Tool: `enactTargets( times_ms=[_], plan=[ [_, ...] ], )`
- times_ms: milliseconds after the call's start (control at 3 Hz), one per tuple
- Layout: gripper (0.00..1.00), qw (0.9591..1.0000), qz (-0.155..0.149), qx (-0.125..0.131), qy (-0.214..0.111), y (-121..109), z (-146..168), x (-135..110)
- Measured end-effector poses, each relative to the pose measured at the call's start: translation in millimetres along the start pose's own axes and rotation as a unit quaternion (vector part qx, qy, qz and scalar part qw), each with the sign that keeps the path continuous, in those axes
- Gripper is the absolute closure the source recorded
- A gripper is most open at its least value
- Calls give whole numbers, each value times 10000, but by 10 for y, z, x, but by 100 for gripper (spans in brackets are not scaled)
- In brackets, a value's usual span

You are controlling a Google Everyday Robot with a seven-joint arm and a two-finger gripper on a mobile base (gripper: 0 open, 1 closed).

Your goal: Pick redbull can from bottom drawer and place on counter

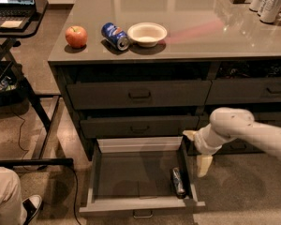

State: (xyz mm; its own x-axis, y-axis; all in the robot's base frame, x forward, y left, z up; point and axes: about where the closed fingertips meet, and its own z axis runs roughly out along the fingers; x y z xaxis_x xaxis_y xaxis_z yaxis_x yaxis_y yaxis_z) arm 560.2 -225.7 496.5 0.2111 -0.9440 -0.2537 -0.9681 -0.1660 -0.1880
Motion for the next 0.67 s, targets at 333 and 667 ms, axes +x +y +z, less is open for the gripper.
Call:
enactTargets(
  times_ms=[333, 667],
  plan=[
    [0, 9995, -210, 112, -219, 13, 880, 122],
    [0, 9994, -135, 5, -334, 154, 1155, 115]
  ],
)
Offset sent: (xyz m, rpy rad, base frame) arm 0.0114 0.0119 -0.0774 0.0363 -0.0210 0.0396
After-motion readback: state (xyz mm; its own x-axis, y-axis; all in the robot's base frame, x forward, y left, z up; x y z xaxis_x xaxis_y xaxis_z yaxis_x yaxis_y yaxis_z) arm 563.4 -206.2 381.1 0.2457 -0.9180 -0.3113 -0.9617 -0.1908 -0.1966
